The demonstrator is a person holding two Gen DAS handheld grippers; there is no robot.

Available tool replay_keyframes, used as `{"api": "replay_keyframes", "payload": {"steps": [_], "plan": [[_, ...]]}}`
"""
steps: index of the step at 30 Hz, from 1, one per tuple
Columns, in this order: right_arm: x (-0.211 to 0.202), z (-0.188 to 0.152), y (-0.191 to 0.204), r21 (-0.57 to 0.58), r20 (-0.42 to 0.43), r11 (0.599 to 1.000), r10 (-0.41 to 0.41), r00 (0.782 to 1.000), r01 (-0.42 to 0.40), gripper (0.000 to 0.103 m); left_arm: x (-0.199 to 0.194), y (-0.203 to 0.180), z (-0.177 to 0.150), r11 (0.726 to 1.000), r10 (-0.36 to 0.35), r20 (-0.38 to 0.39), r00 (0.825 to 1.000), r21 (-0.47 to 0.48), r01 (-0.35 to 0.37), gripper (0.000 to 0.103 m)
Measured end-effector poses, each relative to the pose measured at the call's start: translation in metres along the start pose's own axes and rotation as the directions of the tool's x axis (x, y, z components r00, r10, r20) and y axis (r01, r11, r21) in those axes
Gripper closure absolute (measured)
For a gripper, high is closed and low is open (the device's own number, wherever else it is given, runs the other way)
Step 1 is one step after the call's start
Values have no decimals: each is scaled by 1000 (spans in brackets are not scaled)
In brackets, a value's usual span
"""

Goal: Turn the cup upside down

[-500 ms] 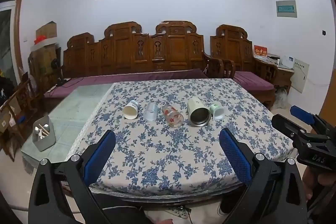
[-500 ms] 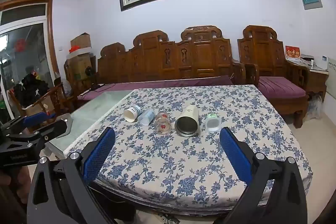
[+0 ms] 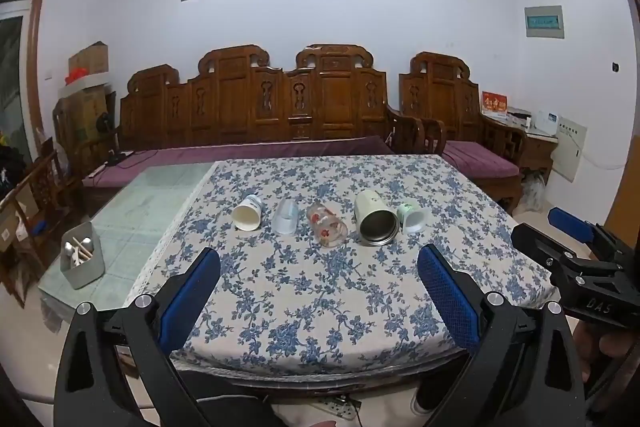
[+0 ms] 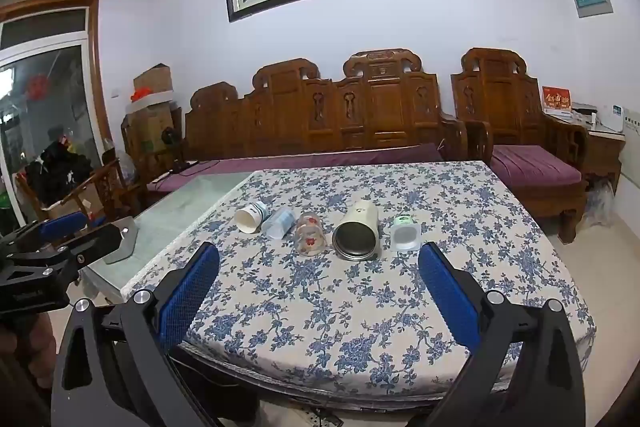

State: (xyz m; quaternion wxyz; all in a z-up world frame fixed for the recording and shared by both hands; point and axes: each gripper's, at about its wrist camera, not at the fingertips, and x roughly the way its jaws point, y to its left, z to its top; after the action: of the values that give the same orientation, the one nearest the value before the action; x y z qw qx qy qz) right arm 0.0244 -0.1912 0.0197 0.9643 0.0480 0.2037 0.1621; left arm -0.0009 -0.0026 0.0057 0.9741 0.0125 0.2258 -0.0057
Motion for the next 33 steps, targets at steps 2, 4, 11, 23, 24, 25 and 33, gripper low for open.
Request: {"api": "replay_keyframes", "payload": {"steps": [2,4,11,23,24,25,33], "plan": [[0,0,0,3,-2,1000,2,1000,-2,3,-2,-1,1,1000,-1,2,1000,0,1,8],[0,0,0,2,-2,1000,1,1000,-1,3,-5,1,4,1000,-4,3,1000,-1,4,8],[0,-1,1,2,-1,1000,0,1000,0,3,-7,1,7,1000,-5,8,1000,-2,5,8],[0,-1,1,1,-1,1000,0,1000,0,3,-7,0,7,1000,-7,11,1000,-3,7,8],[0,-1,0,2,-1,1000,-1,1000,1,3,-7,0,8,1000,-7,12,1000,-3,8,8],[0,-1,1,2,-1,1000,-1,1000,1,3,-7,0,7,1000,-7,14,1000,-3,7,8],[1,-4,-5,6,0,1000,-9,1000,9,3,-8,2,12,1000,-7,16,1000,-4,7,8]]}}
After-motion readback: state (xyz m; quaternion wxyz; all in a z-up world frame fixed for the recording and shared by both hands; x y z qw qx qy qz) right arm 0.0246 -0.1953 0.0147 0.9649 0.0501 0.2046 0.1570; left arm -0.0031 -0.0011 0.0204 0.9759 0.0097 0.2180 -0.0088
